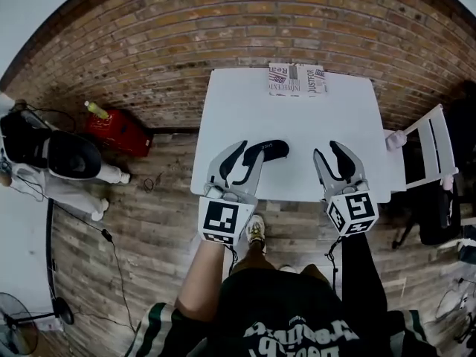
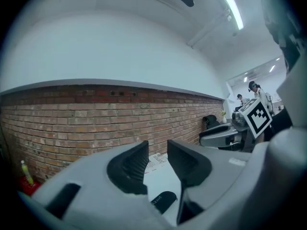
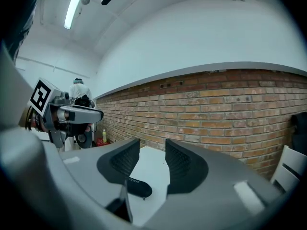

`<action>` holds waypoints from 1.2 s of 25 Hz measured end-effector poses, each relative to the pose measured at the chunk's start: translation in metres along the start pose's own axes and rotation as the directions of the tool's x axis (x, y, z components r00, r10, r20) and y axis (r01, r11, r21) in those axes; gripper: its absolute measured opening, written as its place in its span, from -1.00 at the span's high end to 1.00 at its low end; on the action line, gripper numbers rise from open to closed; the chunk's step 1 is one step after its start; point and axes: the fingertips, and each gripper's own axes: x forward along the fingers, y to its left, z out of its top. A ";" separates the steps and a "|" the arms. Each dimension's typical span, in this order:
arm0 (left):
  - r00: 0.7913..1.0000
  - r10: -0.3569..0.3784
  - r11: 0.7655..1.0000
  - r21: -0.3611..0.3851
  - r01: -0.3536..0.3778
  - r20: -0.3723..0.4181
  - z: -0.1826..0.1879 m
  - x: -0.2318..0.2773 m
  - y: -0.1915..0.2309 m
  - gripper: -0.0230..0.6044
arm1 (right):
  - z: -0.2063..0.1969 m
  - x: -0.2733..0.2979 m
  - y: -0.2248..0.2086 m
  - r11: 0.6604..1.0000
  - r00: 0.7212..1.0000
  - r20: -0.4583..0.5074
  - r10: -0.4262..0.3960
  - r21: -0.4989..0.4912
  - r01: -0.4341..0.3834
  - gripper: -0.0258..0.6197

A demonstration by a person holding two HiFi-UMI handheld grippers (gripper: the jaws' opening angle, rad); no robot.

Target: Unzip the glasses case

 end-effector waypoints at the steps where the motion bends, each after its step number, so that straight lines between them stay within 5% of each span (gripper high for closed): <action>1: 1.000 -0.016 1.000 -0.003 0.016 -0.001 -0.001 0.012 0.008 0.52 | 0.001 0.010 -0.005 1.000 1.000 -0.004 -0.012 0.000 0.012 0.35; 14: 0.972 -0.185 0.983 -0.017 0.185 -0.144 -0.046 0.104 0.069 0.56 | -0.025 0.114 -0.023 0.999 0.991 -0.124 -0.041 0.012 0.043 0.33; 24: 0.885 -0.351 0.934 -0.042 0.356 -0.305 -0.112 0.125 0.044 0.54 | -0.100 0.128 -0.003 0.999 0.933 -0.358 0.030 0.026 -0.022 0.24; 30: 0.808 -0.426 0.899 -0.091 0.428 -0.407 -0.162 0.128 0.021 0.52 | -0.149 0.119 0.007 0.997 0.879 -0.473 0.066 0.059 -0.043 0.25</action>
